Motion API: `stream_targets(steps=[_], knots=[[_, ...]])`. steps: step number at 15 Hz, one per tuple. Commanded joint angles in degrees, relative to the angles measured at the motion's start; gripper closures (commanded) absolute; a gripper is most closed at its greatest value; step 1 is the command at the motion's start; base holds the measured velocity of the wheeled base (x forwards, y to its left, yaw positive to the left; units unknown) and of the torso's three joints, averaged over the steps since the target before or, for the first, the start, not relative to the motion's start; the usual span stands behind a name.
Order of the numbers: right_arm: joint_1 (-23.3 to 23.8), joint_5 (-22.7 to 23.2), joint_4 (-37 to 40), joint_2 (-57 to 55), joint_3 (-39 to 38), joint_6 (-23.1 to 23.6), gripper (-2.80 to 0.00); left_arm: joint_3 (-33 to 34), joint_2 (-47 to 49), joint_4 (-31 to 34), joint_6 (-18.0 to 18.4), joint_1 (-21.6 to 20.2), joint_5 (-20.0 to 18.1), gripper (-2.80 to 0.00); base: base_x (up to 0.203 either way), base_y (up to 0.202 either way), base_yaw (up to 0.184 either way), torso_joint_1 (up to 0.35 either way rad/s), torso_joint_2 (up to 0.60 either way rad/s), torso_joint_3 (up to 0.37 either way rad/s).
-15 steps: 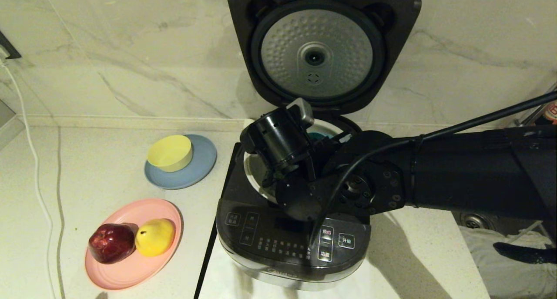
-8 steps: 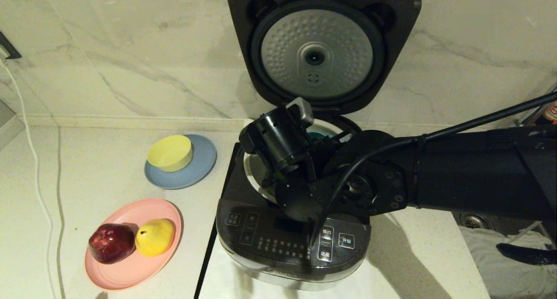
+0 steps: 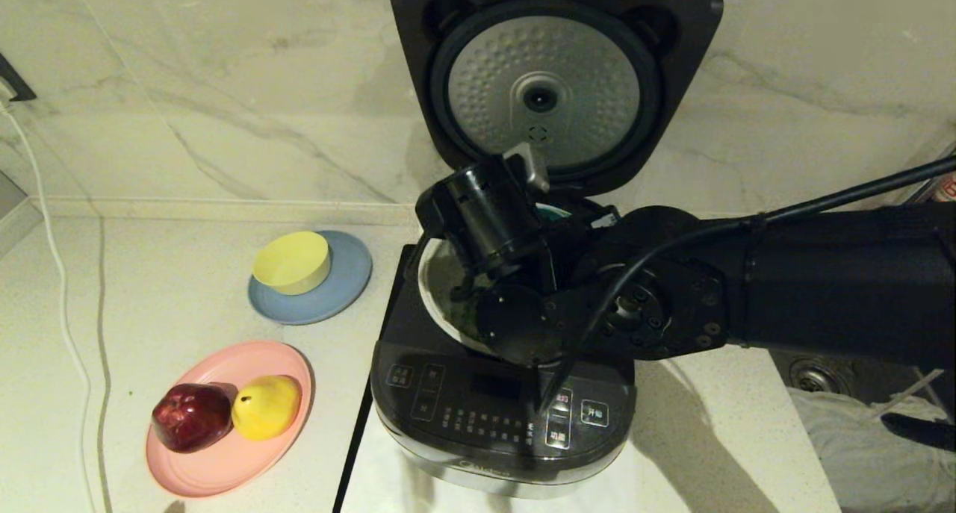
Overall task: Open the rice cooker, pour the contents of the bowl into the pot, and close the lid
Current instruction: Pour the water from the bowl into the rice cooker
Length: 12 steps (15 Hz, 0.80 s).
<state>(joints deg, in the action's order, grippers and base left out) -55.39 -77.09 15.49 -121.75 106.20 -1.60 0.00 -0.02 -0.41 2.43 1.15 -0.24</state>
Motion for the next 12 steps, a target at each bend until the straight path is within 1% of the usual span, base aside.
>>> stream_targets(steps=[1, 2, 4, 6, 9, 12], knots=[[-0.6, 0.1, -3.5, 1.2, 0.7, -0.1, 0.00, 0.5, -0.1, 0.0, 0.0, 0.0, 0.0, 0.00, 0.000, 0.000, 0.000, 0.000, 0.00, 0.000], [-0.6, 0.5, -5.6, 1.5, 0.2, -0.1, 0.00, 0.5, -0.1, 0.0, 0.0, 0.0, 0.0, 0.00, 0.000, 0.000, 0.000, 0.000, 0.00, 0.000], [-0.6, 4.0, -10.6, 1.8, -0.4, -0.2, 0.00, 0.5, -0.1, 0.0, 0.0, 0.0, 0.0, 0.00, 0.000, 0.000, 0.000, 0.000, 0.00, 0.000], [-0.6, 7.1, -17.6, 1.9, -1.6, -0.2, 0.00, 0.5, -0.1, 0.0, 0.0, 0.0, 0.0, 0.00, 0.000, 0.000, 0.000, 0.000, 0.00, 0.000], [-0.6, 10.2, -27.7, 3.5, -8.2, -0.1, 0.00, 0.5, -0.1, 0.0, 0.0, 0.0, 0.0, 0.00, 0.000, 0.000, 0.000, 0.000, 0.00, 0.000], [-0.3, 13.3, -42.1, 5.9, -17.8, 1.8, 0.00, 0.5, -0.1, 0.0, 0.0, 0.0, 0.0, 0.00, 0.000, 0.000, 0.000, 0.000, 0.00, 0.000]])
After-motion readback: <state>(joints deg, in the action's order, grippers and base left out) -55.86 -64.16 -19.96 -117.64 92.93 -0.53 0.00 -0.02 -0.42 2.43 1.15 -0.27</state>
